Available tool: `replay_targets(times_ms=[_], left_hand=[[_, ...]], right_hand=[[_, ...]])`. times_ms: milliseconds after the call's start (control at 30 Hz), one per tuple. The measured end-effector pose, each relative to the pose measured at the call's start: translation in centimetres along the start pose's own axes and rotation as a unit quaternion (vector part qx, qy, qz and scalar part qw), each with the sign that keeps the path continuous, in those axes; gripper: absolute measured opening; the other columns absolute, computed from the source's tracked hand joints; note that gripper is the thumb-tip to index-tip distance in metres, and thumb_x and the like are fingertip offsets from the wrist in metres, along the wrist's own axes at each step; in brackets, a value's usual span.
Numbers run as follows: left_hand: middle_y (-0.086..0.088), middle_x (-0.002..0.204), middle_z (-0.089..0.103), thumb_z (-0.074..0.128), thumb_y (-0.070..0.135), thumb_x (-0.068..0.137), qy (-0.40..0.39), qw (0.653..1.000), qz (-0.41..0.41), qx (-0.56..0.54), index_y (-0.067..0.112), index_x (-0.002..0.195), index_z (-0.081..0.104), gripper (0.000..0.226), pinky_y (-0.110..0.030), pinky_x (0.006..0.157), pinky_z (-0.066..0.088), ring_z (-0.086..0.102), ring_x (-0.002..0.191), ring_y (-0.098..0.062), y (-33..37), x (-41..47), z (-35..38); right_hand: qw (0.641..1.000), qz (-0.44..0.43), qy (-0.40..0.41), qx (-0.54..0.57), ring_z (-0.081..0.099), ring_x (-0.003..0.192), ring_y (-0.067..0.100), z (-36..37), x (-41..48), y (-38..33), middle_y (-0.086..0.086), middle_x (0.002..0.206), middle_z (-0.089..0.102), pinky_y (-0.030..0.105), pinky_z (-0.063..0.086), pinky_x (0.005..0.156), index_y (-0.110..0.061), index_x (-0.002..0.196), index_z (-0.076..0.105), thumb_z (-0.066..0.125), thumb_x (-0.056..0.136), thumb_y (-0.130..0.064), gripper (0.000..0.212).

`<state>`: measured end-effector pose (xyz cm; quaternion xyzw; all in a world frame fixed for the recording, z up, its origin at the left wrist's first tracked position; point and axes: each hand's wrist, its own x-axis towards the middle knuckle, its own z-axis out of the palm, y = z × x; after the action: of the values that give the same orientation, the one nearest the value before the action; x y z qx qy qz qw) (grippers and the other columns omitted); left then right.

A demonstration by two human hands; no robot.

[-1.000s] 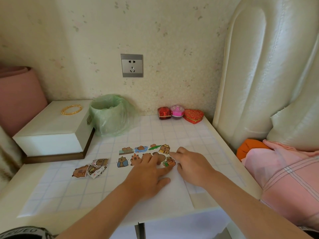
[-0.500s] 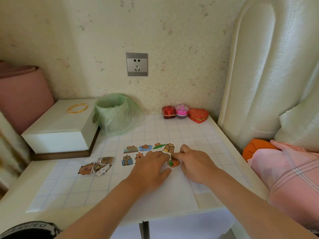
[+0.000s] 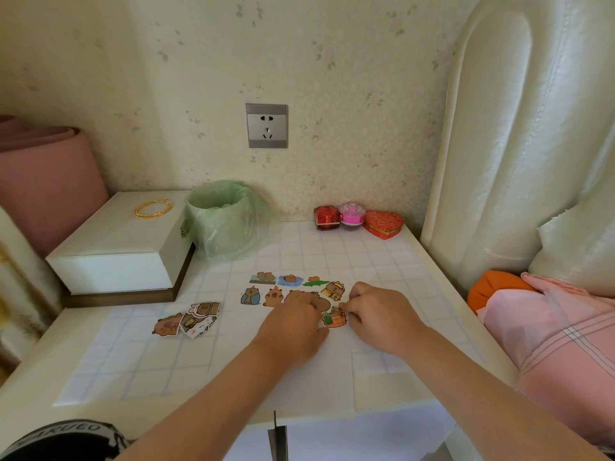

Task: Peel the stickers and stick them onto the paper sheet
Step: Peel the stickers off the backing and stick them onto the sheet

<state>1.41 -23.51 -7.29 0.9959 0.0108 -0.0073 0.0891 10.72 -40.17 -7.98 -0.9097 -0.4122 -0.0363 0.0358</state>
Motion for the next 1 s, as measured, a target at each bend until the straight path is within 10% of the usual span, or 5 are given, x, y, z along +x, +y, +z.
replay_targets(times_ms=[167,333,467,600,1000], left_hand=[[0.004,0.138,0.049,0.050,0.035,0.099,0.046,0.998,0.043,0.013,0.029,0.140,0.050,0.041,-0.033,0.094,0.044,0.043,0.127,-0.020,-0.6,-0.3,1.0],[0.010,0.096,0.066,0.079,0.031,0.078,0.119,0.980,0.139,0.082,0.043,0.101,0.075,0.027,-0.024,0.049,0.028,0.062,0.083,-0.019,-0.8,-0.6,1.7],[0.008,0.125,0.057,0.038,0.036,0.102,0.089,0.985,0.129,0.070,0.036,0.123,0.065,0.035,-0.030,0.064,0.035,0.050,0.110,-0.025,-1.2,-0.5,2.1],[0.005,0.127,0.059,0.004,0.050,0.084,0.029,0.985,0.154,0.077,0.029,0.114,0.069,0.074,-0.030,0.068,0.043,0.050,0.109,-0.027,-1.7,-0.5,1.5],[0.007,0.135,0.051,0.042,0.038,0.101,0.015,0.991,0.109,0.070,0.030,0.130,0.058,0.034,-0.031,0.069,0.042,0.046,0.122,-0.024,-0.9,-1.5,1.1]], right_hand=[[0.999,-0.022,0.024,0.000,0.062,0.082,0.020,0.2,-0.8,0.1,-0.008,0.111,0.061,0.029,0.040,0.057,-0.031,0.110,0.073,0.044,0.094,-0.023,0.034],[0.998,-0.064,0.019,-0.009,0.064,0.083,0.019,0.7,-1.4,-0.3,-0.014,0.118,0.062,0.027,0.036,0.059,-0.032,0.105,0.076,0.042,0.087,-0.023,0.039],[0.998,-0.065,0.015,-0.020,0.065,0.088,0.015,0.8,-1.2,0.4,-0.018,0.116,0.065,0.026,0.044,0.060,-0.030,0.095,0.076,0.042,0.082,-0.026,0.037],[0.996,-0.065,-0.015,-0.062,0.059,0.078,0.016,1.1,-1.1,0.9,-0.011,0.116,0.067,0.029,0.047,0.059,-0.023,0.090,0.067,0.036,0.080,-0.028,0.033],[0.996,-0.087,0.006,-0.003,0.063,0.094,0.014,0.2,-1.6,-0.1,-0.014,0.117,0.065,0.032,0.051,0.064,-0.036,0.105,0.073,0.043,0.089,-0.028,0.035]])
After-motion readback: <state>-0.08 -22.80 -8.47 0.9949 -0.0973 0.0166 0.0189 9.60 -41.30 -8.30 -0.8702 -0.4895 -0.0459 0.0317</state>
